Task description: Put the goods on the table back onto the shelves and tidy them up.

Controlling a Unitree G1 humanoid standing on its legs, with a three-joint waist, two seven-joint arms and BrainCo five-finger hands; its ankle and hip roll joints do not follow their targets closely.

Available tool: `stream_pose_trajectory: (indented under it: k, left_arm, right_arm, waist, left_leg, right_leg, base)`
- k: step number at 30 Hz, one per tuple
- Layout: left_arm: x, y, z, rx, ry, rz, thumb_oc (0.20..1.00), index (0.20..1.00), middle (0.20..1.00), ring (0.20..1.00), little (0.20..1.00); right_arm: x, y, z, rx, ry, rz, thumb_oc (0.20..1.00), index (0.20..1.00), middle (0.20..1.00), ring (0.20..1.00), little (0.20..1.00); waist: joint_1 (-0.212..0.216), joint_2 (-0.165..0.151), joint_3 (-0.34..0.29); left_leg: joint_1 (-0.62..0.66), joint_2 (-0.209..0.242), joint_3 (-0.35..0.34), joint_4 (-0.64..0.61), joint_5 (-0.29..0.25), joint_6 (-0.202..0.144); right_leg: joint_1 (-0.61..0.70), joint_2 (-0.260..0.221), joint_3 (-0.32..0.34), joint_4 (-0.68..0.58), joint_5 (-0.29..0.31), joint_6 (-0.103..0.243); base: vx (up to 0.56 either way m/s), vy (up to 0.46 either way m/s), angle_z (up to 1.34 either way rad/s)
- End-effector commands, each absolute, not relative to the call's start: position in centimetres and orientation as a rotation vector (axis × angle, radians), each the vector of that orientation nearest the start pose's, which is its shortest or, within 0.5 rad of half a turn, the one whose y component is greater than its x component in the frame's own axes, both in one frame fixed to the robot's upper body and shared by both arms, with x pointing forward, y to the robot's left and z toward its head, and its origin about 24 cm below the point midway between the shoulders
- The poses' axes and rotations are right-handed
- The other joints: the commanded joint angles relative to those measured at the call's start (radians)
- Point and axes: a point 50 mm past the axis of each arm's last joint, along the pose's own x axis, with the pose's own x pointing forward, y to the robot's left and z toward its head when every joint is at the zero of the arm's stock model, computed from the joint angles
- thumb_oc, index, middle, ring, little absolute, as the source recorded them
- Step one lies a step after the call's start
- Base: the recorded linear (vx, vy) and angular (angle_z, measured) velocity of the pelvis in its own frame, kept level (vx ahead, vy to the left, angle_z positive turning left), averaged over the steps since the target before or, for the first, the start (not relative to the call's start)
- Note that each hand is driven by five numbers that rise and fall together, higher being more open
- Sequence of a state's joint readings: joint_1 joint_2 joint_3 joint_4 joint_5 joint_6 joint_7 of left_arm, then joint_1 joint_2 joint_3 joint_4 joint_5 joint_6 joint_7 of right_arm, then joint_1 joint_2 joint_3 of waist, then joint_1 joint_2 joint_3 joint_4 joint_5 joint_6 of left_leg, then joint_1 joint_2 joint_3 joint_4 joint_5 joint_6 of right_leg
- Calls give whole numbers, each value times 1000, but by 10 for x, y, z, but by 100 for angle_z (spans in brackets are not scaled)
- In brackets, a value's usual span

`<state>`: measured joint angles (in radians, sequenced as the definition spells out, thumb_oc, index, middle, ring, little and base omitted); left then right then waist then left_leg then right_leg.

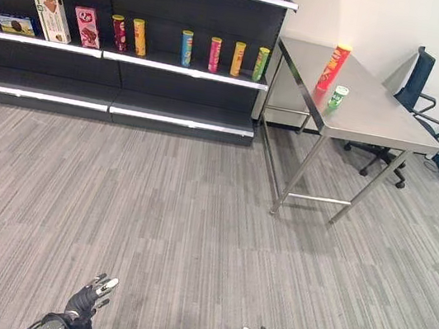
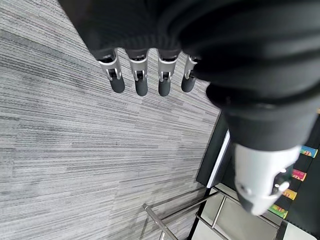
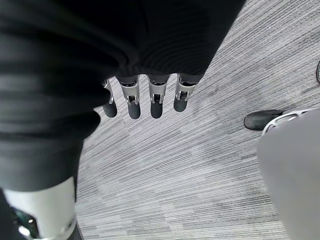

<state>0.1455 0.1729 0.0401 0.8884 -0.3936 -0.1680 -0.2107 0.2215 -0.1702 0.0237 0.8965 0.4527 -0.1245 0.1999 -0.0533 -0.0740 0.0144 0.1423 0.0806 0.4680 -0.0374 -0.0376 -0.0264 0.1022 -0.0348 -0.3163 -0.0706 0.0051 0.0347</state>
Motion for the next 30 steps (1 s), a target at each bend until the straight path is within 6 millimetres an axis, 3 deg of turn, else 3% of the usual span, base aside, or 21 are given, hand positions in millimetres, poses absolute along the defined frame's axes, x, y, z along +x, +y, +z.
stream_pose_trajectory:
  k: [1, 11, 23, 30]
  left_arm:
    - [132, 214, -132, -273, 731, 87, 1000, 1000, 1000, 1000, 1000]
    - [134, 215, -132, -238, 738, 111, 1000, 1000, 1000, 1000, 1000]
    - [126, 207, -140, -221, 808, 112, 1000, 1000, 1000, 1000, 1000]
    - [122, 204, -142, -244, 819, 132, 1000, 1000, 1000, 1000, 1000]
  right_arm:
    - [98, -213, -145, 323, 851, -191, 1000, 1000, 1000, 1000, 1000]
    - [100, -211, -146, 314, 858, -180, 1000, 1000, 1000, 1000, 1000]
    - [105, -223, -141, 301, 825, -213, 1000, 1000, 1000, 1000, 1000]
    - [98, -217, -145, 322, 848, -204, 1000, 1000, 1000, 1000, 1000]
  waist:
    - [-13, 12, -10]
    - [-15, 19, -8]
    - [-18, 21, -6]
    - [-13, 19, 23]
  left_leg:
    - [27, 51, -22, -50, 103, -101]
    - [34, 43, -24, -50, 94, -93]
    - [33, 47, -30, -50, 97, -95]
    - [29, 57, -36, -40, 129, -110]
  right_leg:
    - [1, -43, -32, -17, 77, 109]
    - [5, -42, -22, -17, 73, 108]
    - [6, -27, -14, -17, 63, 98]
    - [0, -9, -3, -17, 56, 81]
  base:
    - [0, 0, 0]
    - [0, 1, -1]
    - [3, -18, 0]
    - [5, -83, 0]
